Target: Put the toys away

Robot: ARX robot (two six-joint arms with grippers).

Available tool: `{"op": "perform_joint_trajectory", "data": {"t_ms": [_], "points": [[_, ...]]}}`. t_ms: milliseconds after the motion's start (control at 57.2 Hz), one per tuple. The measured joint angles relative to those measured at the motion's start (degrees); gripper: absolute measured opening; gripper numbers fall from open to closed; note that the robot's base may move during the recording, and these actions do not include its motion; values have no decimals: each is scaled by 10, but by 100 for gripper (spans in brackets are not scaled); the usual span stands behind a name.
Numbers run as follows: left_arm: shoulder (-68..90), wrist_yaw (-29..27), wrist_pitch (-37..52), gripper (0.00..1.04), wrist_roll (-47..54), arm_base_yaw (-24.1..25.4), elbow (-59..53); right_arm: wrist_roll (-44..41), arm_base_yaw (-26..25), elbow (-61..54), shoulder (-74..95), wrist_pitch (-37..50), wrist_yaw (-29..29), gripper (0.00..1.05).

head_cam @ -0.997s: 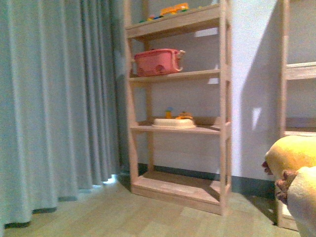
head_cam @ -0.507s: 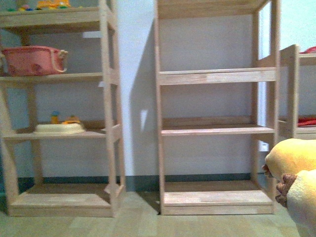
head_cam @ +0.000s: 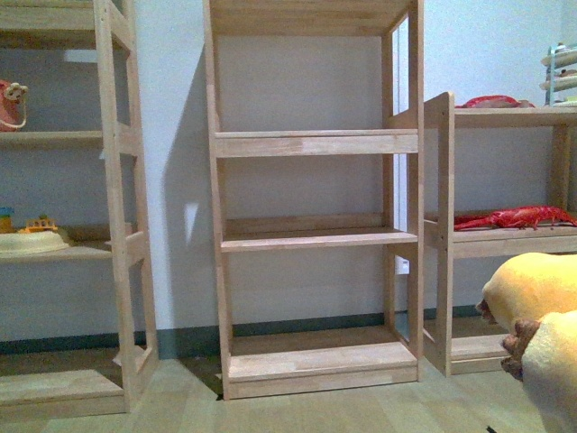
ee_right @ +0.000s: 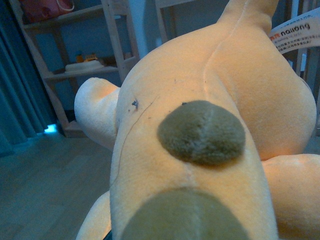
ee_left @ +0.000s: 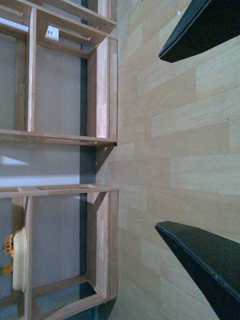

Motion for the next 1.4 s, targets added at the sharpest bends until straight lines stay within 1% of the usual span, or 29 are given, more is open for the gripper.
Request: {"op": "perform_joint_trajectory", "data": {"t_ms": [385, 507, 700, 1400], "points": [[0, 0, 0, 99, 0, 0, 0, 0, 0, 0, 0, 0, 0, 18], [0, 2, 0, 99, 0, 0, 0, 0, -1, 0, 0, 0, 7, 18], [0, -4, 0, 99, 0, 1, 0, 0, 2, 0, 0, 0, -6, 18], [-1, 0, 0, 99, 0, 1, 0, 0, 1, 0, 0, 0, 1, 18]]}}
